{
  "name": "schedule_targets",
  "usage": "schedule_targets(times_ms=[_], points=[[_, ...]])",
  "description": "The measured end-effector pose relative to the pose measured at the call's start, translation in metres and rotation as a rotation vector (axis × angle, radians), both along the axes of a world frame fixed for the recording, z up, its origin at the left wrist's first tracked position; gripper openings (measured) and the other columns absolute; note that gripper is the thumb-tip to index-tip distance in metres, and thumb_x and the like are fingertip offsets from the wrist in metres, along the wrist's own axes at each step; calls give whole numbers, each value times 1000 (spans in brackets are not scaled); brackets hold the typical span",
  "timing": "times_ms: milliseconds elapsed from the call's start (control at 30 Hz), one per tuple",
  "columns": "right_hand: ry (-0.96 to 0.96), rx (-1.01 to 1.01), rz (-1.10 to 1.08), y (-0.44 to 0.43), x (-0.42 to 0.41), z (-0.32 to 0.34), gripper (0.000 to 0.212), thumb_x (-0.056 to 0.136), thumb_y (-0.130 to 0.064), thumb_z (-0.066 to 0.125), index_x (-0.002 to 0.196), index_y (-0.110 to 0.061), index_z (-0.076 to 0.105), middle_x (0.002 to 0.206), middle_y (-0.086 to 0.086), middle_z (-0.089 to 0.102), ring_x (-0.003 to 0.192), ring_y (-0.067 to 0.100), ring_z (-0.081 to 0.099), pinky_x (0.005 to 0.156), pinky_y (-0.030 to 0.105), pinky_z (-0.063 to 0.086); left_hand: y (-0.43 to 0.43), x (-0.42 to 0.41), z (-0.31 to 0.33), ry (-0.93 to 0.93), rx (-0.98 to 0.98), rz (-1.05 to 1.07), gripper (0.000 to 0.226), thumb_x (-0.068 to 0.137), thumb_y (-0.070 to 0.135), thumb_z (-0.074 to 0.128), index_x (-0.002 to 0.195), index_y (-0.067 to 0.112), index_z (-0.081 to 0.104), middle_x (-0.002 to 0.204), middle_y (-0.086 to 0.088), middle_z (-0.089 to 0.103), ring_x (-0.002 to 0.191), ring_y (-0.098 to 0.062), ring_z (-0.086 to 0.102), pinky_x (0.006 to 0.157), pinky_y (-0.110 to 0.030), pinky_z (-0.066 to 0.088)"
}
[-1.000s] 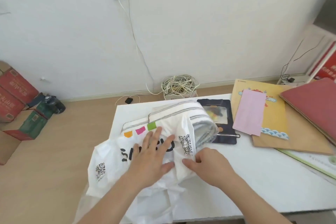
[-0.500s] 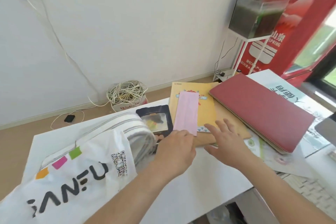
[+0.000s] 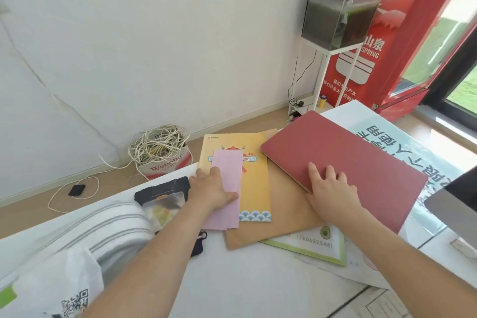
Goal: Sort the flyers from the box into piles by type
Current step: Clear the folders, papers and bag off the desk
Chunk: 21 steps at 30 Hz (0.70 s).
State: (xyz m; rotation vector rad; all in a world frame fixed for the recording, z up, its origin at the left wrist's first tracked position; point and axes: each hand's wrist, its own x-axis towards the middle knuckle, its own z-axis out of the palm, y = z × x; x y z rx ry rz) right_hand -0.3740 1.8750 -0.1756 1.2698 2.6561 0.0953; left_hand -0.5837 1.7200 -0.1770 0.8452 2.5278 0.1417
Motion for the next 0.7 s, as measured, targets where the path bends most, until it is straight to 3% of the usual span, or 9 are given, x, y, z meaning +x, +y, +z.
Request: schedule_targets(times_ms=[67,167,267,333,433,500,567,633,700], points=[[-64,100,124,10,2,-4,58,101,-32,33,152,-18,10,141,28,37,113,43,53,82,44,53,4,0,-1,-4,0,67,101,67,66,68,143,25,17,142,-20,27,130,-41,31,101,-46,35],[-132,136,283,19,1,-3,58,101,-17,28,152,-11,2,137,36,41,93,39,66,65,38,52,8,2,2,1,19,153,117,57,66,75,144,36,4,140,-18,30,129,-42,32,101,-52,36],[-158,211,360,27,-1,6,64,96,-5,28,151,-10,-3,134,38,43,75,32,68,39,29,29,10,3,6,-2,24,211,122,54,66,78,145,38,1,139,-17,33,129,-41,32,100,-53,33],[-134,229,351,33,-4,13,64,96,-5,27,152,-18,-2,131,37,47,71,30,67,38,28,25,12,5,5,14,16,244,125,54,65,79,146,35,0,138,-17,34,129,-39,32,99,-53,32],[-88,219,276,46,-13,17,64,98,-10,29,152,-27,0,121,30,55,66,28,64,41,27,32,16,6,2,12,46,323,122,56,56,82,143,19,5,135,-16,44,126,-37,40,100,-50,37],[-111,162,208,49,-15,13,60,100,-20,34,152,-29,5,120,27,56,73,30,64,47,28,40,18,10,1,-16,117,363,101,64,44,83,134,8,20,129,-14,52,120,-35,49,95,-45,42],[-86,84,128,45,-11,10,49,101,-33,37,148,-28,22,122,21,55,88,30,62,57,31,44,21,22,4,1,191,351,77,72,34,80,124,3,32,124,-16,56,116,-35,53,88,-39,44],[124,39,90,32,-7,12,28,98,-30,40,122,-22,52,110,10,58,96,28,54,63,33,43,23,35,3,56,205,314,71,76,36,76,122,1,35,125,-18,53,117,-36,49,93,-38,39],[283,-2,100,10,-3,12,16,95,-22,41,91,-16,55,94,3,60,90,26,50,64,33,41,24,46,0,78,186,281,77,77,45,73,125,0,33,127,-19,47,120,-35,42,97,-39,33]])
